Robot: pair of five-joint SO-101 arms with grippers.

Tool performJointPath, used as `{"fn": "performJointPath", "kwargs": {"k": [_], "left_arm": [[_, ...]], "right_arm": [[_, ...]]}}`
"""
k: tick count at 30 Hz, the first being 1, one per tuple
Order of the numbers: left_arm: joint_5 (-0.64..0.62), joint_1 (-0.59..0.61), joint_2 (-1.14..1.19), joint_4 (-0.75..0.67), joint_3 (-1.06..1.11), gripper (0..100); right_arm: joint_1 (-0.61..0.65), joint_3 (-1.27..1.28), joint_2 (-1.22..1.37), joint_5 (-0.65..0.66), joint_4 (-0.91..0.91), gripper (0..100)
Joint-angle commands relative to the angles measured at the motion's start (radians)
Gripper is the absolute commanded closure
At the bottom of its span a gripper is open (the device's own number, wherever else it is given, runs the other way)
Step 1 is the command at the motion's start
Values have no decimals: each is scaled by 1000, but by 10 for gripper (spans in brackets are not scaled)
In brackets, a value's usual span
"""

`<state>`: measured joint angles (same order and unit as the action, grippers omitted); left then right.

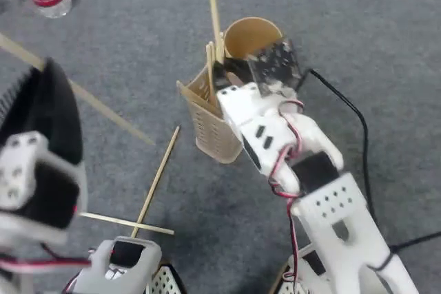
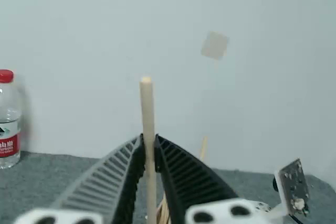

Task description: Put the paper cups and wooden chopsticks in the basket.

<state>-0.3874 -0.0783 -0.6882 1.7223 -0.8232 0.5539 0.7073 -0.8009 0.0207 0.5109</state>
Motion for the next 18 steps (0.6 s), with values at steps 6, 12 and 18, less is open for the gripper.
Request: {"fn": "performJointPath", "kwargs": {"k": [6, 12, 18], "left_arm": [[38, -87, -482, -493, 966, 991], [172, -178, -715, -890, 1379, 991], [180, -178, -594, -1077, 1422, 990]], "right_arm": [[-25, 115, -160, 115, 111, 723], [-130, 121, -278, 115, 228, 748], [-334, 166, -438, 115, 351, 764]]}}
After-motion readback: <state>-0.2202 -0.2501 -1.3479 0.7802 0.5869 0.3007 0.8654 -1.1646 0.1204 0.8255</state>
